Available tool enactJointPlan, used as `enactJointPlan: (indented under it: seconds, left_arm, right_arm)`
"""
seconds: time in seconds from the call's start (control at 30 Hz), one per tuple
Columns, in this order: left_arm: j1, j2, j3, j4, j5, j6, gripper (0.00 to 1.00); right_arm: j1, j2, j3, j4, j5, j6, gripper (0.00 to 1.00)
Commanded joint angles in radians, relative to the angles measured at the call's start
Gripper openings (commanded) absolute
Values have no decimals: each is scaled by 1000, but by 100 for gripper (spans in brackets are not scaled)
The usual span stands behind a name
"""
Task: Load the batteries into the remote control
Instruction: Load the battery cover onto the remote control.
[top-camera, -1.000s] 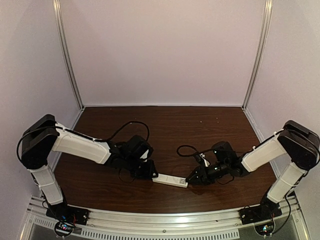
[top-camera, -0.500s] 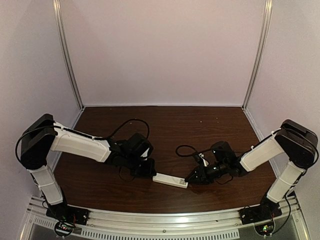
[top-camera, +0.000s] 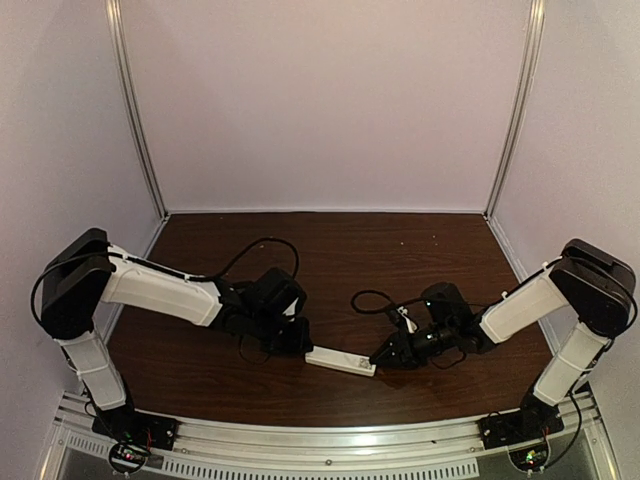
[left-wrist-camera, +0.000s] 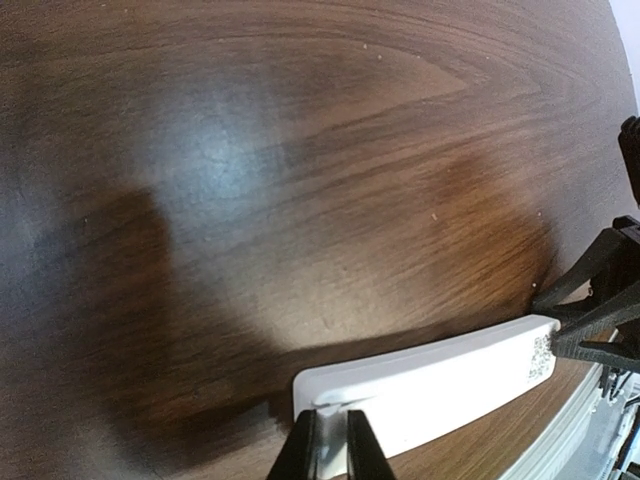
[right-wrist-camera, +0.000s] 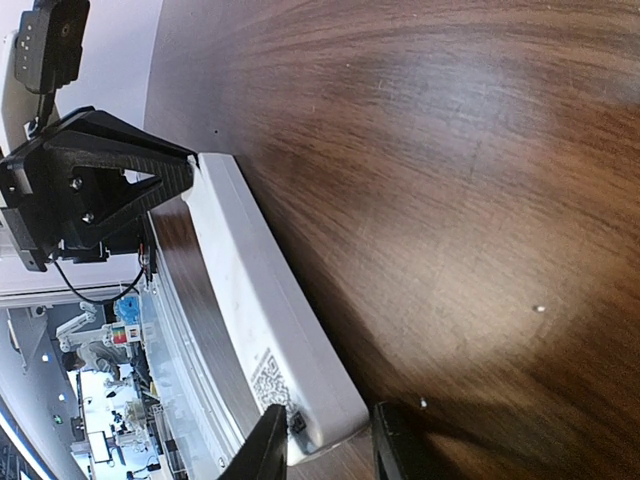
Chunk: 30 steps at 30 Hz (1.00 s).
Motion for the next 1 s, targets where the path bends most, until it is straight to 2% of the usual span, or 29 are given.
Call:
enactJointPlan:
  seconds: [0.0,0.1,0.37,0.57,0.97]
  left_arm:
    - [-43,98,-59,-88,-5,19,13]
    - [-43,88,-57,-94,-8,22,18]
    - [-44,50,-48,-129,-37,28,20]
    - [-43,28,-32,-155,-56,40,22]
    - [-43,9,-35,-152,-43,51,24]
  right_arm:
    - [12,14,-2,-28,26,-18,33]
    - [12,-6,-5,-59,33,-28,38]
    - [12,-72,-25,-123,49,-43,39]
    - [14,-98,-47,-114,45,-26,39]
    - [27,-36,-28,-34,25,8,41]
